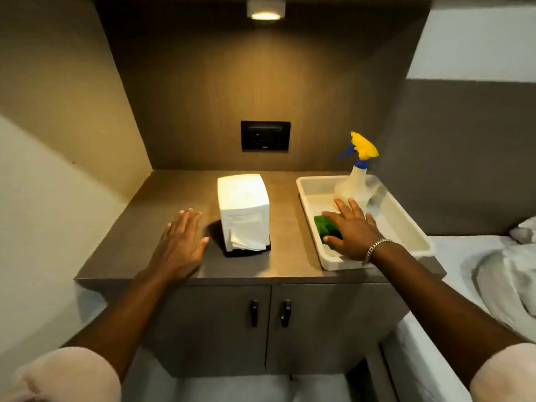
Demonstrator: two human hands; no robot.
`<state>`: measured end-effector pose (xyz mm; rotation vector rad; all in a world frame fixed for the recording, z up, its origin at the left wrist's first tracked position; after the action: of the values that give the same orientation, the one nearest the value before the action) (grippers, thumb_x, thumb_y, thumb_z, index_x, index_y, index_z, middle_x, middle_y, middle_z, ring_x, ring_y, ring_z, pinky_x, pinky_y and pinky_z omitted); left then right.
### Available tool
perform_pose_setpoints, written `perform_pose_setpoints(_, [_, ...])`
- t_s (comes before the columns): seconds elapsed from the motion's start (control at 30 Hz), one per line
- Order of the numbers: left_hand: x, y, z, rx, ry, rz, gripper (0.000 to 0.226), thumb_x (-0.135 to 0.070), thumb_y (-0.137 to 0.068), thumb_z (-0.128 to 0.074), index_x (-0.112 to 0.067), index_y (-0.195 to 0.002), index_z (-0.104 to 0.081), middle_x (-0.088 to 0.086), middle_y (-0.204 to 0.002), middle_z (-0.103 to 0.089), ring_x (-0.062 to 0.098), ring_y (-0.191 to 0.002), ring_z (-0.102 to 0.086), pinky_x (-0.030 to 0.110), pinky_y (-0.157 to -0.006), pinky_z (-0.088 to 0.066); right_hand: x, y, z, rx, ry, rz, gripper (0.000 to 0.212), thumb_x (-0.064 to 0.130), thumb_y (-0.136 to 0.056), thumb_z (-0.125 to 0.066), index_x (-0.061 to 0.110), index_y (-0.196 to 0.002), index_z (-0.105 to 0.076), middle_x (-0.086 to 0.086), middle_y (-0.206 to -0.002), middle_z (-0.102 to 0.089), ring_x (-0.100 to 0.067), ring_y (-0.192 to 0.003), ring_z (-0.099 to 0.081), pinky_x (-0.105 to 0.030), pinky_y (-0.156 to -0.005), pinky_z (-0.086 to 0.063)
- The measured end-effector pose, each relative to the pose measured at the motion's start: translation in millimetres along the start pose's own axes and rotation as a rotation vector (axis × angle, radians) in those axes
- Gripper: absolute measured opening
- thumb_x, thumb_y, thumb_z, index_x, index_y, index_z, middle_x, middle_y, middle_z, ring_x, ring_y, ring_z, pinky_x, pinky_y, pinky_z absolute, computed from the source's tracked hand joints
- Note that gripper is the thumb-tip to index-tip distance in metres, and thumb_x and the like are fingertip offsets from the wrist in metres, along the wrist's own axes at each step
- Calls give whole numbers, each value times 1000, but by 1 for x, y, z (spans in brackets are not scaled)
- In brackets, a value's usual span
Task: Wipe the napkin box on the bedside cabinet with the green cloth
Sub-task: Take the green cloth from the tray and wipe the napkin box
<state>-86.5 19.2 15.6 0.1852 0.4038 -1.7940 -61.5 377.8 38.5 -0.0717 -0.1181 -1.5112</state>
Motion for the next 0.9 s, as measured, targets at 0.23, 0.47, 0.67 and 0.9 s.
perform_pose_setpoints(0.23, [21, -14, -56, 162, -160, 67, 78, -65, -88, -14, -21, -151, -4, 7, -163, -5, 24, -149, -2, 50, -118, 2, -33, -23, -52, 332, -35, -54, 83, 53, -82, -59, 49, -146, -6, 3, -163, 5, -36, -148, 8, -67, -113, -17])
perform_pose_setpoints(0.47, [27, -16, -58, 161, -174, 50, 76, -53, -86, -24, -20, -151, -1, 8, -162, -6, 24, -149, -1, 51, -119, 3, -21, -30, -31, 131, 65, 1, 61, 34, -87, -63, 37, -142, -35, -7, -156, -34, -40, -136, -38, -51, -102, -43])
perform_pose_setpoints(0.67, [22, -19, -45, 178, 63, 99, 79, -61, -83, -15, -22, -149, 6, 0, -162, 4, 7, -142, 14, 40, -118, 9, -16, -15, 11, -118, -217, 4, 50, 14, -81, -71, 27, -127, -58, -8, -132, -62, -35, -113, -61, -49, -93, -52])
perform_pose_setpoints(0.9, [-19, -59, 20, 195, 386, -64, 115, -92, -60, -34, -38, -146, 18, -12, -159, 15, 5, -146, 14, 40, -120, -2, 42, -7, 86, -417, -314, 131, 67, -6, -72, -66, 25, -131, -56, -6, -134, -61, -27, -116, -61, -32, -94, -47])
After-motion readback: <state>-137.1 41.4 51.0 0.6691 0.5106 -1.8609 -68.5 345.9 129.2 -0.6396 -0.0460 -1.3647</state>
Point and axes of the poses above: each hand's wrist, its own y-axis away from the middle knuckle, its own z-axis out of the back of the hand, x = y × z, the point moved 9 cm from there along -y, towards the middle knuckle
